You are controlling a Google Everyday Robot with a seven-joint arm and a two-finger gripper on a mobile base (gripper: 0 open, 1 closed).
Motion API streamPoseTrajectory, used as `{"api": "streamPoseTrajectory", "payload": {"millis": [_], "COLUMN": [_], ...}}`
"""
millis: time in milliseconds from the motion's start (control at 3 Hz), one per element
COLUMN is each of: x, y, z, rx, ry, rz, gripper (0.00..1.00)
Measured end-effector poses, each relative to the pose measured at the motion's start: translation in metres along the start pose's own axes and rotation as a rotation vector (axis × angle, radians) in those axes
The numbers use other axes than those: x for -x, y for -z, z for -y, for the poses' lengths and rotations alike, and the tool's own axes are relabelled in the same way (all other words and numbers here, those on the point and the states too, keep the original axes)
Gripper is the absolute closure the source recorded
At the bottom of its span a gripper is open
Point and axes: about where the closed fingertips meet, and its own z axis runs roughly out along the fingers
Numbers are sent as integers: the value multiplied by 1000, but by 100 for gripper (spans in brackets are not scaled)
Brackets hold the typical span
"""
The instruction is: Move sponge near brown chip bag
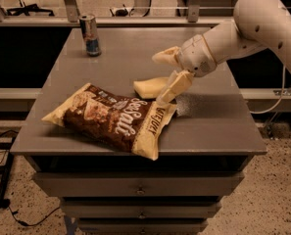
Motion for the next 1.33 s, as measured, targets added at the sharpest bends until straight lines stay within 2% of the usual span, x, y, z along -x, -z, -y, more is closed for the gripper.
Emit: {"api": "streamPoseTrajectory", "payload": {"millis": [333, 667, 1000, 1333], "x": [-2, -4, -12, -17], "y": [2, 27, 65, 112], "z": [3, 14, 25, 34], "rx": [-7, -37, -82, -160], "ry": [-5, -39, -83, -136], "rz": [3, 24, 49, 46], "gripper": [0, 0, 0, 0]}}
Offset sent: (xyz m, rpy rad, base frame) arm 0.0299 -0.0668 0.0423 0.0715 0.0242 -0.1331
